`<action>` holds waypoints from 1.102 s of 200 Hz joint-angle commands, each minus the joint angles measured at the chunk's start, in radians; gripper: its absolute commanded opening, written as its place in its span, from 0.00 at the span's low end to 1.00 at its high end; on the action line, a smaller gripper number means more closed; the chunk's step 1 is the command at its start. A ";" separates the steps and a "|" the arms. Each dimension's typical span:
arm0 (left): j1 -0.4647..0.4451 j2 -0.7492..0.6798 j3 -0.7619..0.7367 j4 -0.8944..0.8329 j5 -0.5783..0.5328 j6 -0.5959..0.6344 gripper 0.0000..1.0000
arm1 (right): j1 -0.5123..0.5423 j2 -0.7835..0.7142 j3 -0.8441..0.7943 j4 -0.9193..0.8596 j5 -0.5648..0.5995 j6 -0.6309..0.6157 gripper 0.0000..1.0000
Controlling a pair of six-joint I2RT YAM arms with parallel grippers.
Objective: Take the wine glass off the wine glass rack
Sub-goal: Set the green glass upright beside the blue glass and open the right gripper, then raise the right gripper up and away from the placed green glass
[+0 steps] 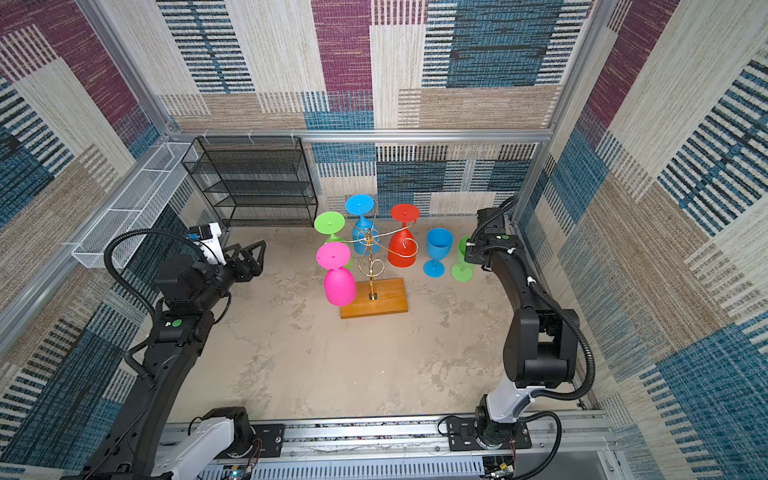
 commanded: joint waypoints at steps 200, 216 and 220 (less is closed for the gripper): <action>0.002 -0.009 0.000 0.041 0.012 -0.019 0.85 | 0.111 -0.469 -0.060 0.143 -0.111 -0.082 0.99; 0.001 -0.008 0.000 0.041 0.013 -0.019 0.85 | 0.111 -0.452 -0.029 0.136 -0.091 -0.095 0.99; 0.002 -0.009 0.000 0.041 0.014 -0.019 0.85 | 0.111 -0.449 -0.021 0.133 -0.078 -0.097 0.99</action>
